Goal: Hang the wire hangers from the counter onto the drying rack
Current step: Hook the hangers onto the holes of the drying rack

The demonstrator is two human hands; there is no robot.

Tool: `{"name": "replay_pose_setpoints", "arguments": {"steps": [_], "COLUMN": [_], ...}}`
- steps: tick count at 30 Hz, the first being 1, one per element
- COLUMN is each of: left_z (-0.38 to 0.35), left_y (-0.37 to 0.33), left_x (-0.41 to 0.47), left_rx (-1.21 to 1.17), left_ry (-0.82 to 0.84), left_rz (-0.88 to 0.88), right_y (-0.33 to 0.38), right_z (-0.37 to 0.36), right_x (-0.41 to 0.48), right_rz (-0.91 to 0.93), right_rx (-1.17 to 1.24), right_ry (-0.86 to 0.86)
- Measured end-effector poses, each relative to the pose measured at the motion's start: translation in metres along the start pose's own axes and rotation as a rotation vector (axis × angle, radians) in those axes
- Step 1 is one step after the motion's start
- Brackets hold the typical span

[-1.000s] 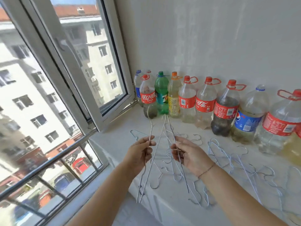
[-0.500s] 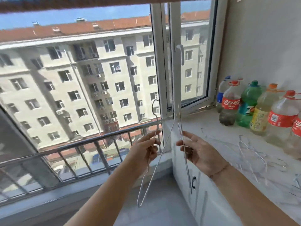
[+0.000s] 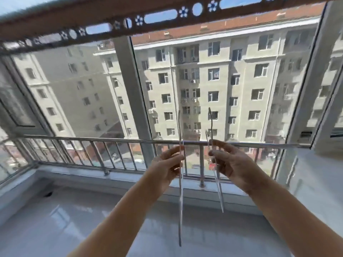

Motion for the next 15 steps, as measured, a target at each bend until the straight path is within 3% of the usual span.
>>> {"name": "replay_pose_setpoints", "arguments": {"steps": [15], "left_z": [0.295], "left_y": [-0.148], "left_x": [-0.137], "left_rx": [0.052], "left_ry": [-0.347], "left_rz": [-0.142], "right_y": [-0.122], "right_z": [-0.335], "right_x": [0.071], "right_rz": [-0.083], "right_rx": [0.038], "right_ry": [0.337]}}
Point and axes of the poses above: each hand's wrist, its own x-axis towards the middle knuckle, its own z-axis out of the back of the hand, y = z × x, the point moved 4 cm from there along x, towards the middle knuckle, and after that the axes turned 3 degrees about x, right-handed, at the moved point
